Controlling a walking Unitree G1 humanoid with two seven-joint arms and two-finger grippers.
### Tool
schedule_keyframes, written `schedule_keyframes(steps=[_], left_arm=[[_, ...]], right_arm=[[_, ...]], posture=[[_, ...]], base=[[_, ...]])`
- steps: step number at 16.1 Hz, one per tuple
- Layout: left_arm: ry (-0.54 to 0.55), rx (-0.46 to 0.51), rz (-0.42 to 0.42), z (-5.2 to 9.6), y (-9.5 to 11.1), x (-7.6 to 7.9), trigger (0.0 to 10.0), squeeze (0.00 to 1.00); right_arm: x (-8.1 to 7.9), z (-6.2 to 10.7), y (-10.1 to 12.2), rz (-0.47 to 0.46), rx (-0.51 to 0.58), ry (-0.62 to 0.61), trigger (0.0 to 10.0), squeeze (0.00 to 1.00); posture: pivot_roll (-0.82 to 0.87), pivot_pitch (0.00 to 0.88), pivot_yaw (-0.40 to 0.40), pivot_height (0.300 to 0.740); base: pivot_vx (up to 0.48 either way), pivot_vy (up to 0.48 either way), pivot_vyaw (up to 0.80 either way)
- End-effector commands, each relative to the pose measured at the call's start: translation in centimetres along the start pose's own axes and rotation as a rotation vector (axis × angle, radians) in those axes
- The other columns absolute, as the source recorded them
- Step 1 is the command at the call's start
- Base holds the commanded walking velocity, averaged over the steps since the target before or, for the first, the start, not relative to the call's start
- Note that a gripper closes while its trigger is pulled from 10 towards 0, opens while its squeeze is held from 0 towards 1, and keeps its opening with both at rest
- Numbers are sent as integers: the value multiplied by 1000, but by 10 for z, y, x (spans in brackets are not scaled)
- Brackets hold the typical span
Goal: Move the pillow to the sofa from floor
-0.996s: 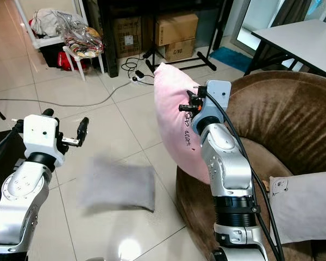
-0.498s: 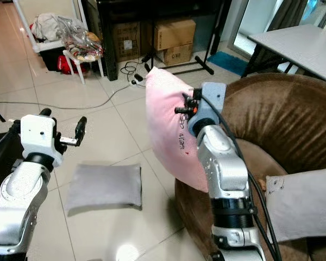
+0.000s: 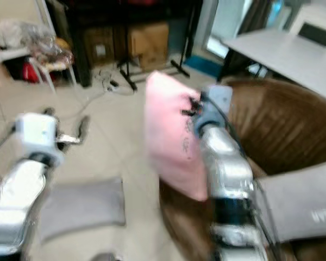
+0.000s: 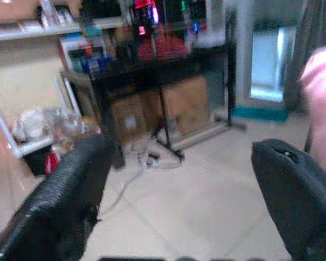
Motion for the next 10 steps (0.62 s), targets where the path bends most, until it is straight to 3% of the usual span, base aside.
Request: schedule_keyframes(steps=[1,10], left_arm=[[-34,41,21,-2,11,12,10000,0],[-39,40,13,-4,11,12,10000,0]], right_arm=[[16,4,19,17,64,-46,10000,0],[19,3,18,6,57,-65,10000,0]], posture=[[-12,0,-80,740],[-10,0,-78,740]], base=[[352,0,-800],[356,0,-800]])
Point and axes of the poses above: a point about 5 cm out from each wrist's last joint towards the gripper, its own z axis pointing back from the gripper into the wrist, its own y axis along the axis of the wrist's last joint, x = y × z, the point moved 3 cm from there along -z, pointing out of the wrist towards the gripper, and after that the axes turned 14 degrees about -z, right-handed, at the moved point
